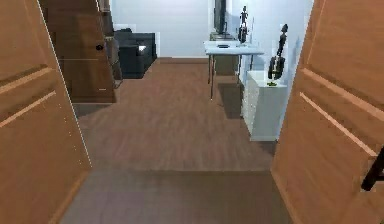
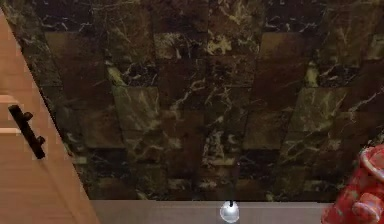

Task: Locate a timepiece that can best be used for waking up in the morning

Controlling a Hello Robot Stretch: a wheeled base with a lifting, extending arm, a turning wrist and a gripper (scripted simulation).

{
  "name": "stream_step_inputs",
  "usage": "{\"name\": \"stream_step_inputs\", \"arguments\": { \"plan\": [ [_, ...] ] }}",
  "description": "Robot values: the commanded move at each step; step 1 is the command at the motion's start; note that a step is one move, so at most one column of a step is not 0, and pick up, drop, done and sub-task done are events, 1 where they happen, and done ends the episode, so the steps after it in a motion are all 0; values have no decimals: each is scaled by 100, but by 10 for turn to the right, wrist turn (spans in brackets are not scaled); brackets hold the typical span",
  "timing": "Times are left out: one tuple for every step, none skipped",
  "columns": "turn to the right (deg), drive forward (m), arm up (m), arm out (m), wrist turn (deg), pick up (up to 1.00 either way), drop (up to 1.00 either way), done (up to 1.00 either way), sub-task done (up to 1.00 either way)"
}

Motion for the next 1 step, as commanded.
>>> {"name": "stream_step_inputs", "arguments": {
  "plan": [
    [0,35,0,0,0,0,0,0,0]
  ]
}}
